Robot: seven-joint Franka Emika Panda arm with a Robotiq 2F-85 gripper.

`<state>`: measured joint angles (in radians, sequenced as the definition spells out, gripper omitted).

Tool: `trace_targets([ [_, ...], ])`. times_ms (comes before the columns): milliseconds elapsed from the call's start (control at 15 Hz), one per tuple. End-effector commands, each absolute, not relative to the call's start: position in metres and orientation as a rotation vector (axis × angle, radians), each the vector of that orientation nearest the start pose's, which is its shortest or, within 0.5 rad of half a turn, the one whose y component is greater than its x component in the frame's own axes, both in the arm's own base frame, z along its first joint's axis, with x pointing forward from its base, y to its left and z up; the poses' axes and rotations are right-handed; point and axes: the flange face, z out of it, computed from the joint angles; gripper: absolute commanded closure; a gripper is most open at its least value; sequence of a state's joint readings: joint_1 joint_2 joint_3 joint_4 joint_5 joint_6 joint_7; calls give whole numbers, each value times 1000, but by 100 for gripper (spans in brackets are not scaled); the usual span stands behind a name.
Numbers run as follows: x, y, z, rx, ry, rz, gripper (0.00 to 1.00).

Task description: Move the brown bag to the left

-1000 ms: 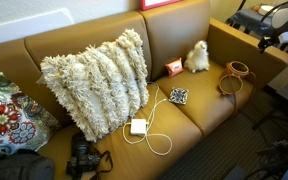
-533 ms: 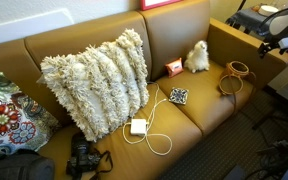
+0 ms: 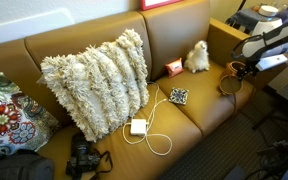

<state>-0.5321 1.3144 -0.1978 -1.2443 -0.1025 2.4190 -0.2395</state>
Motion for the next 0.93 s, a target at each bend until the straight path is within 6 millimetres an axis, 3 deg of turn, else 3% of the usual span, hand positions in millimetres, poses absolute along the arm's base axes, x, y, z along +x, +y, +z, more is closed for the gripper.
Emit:
trace_targets([
  [0,542,-410,-123,-3294,200,381,0],
  [67,546,-397,-142,-3305,144,378,0],
  [133,536,-405,-114,-3272,263,409,0],
  [200,538,-396,-129,-3280,224,412,0],
  [333,541,-391,-136,-3291,194,412,0],
  [467,540,-407,-113,-3293,259,361,0],
  [867,550,-423,-91,-3343,319,187,0],
])
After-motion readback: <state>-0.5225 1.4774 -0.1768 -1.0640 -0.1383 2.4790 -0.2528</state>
